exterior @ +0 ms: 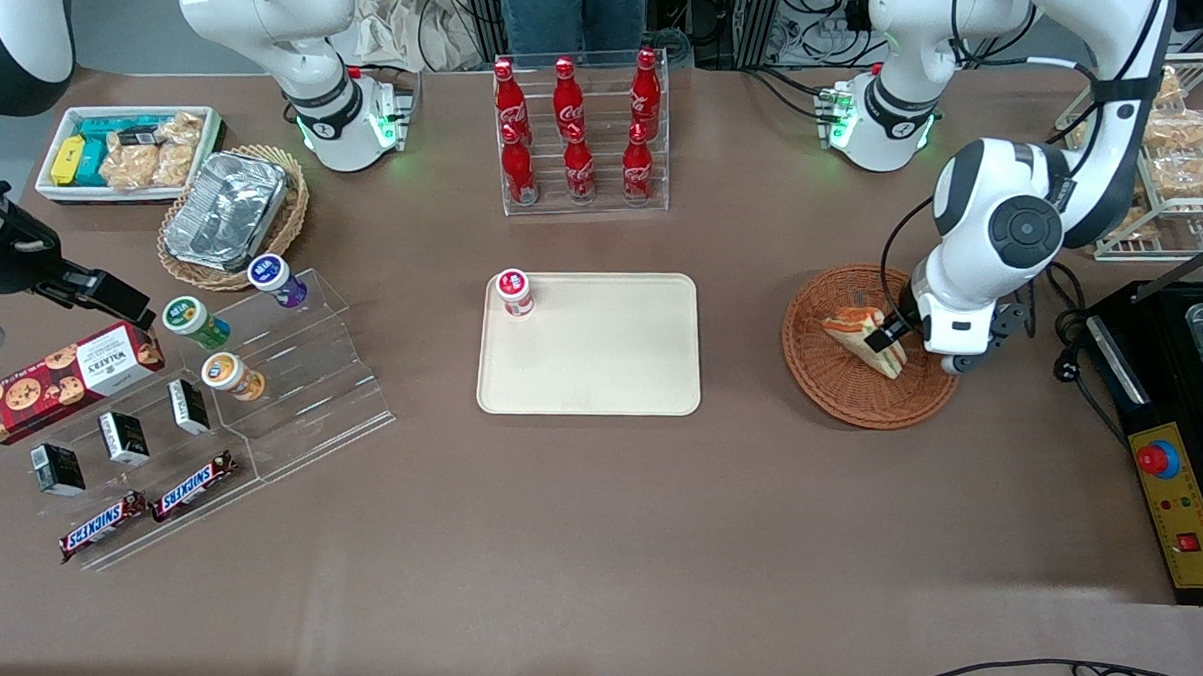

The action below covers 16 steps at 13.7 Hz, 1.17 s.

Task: Place sandwich from basket to tray
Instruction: 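Lower the left gripper and close it on the wrapped sandwich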

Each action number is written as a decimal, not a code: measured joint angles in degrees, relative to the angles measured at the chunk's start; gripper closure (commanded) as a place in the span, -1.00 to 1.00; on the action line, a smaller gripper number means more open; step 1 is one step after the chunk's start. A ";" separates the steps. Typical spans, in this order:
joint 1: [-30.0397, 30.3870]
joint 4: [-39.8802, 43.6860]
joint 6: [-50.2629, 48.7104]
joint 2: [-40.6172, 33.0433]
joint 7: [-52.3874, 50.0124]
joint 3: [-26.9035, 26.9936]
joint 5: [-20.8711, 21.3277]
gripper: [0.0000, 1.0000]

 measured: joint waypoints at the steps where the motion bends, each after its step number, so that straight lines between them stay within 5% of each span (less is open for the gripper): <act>1: 0.00 -0.01 1.11 0.98 -1.41 -0.01 0.09 -0.98; 10: 0.00 -2.48 8.08 5.80 -7.03 -0.84 0.23 -0.96; 12: 0.00 -4.25 9.17 5.84 -7.11 -0.84 0.24 -0.62; 16: 0.00 -5.31 9.37 5.38 -9.22 -0.85 0.46 0.80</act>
